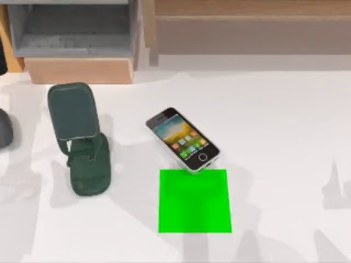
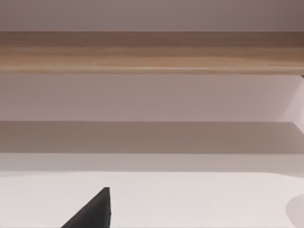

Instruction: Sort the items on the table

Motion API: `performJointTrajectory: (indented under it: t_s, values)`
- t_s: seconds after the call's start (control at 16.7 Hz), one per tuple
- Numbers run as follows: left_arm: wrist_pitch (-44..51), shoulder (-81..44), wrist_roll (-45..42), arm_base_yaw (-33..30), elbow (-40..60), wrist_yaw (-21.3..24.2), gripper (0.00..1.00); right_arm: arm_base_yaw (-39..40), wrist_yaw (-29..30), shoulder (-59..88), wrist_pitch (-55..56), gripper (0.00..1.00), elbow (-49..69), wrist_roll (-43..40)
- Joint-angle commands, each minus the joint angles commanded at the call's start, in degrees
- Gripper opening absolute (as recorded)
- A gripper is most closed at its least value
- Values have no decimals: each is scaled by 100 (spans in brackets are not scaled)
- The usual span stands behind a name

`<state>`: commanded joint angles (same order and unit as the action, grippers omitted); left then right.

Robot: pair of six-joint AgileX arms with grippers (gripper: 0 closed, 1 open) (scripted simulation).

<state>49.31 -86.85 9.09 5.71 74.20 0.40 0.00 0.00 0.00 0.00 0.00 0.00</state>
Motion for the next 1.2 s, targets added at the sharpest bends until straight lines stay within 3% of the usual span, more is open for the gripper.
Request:
performJointTrajectory:
  t_s: [0.3, 0.54, 1.2]
  values:
    - [1323, -2341, 252, 163, 1985, 4, 100, 0, 0, 0, 0, 100, 0, 0]
    - [2009, -3558, 387, 249, 3012, 4, 100, 0, 0, 0, 0, 100, 0, 0]
    - [1980, -3987, 440, 265, 3113, 5, 100, 0, 0, 0, 0, 100, 0, 0]
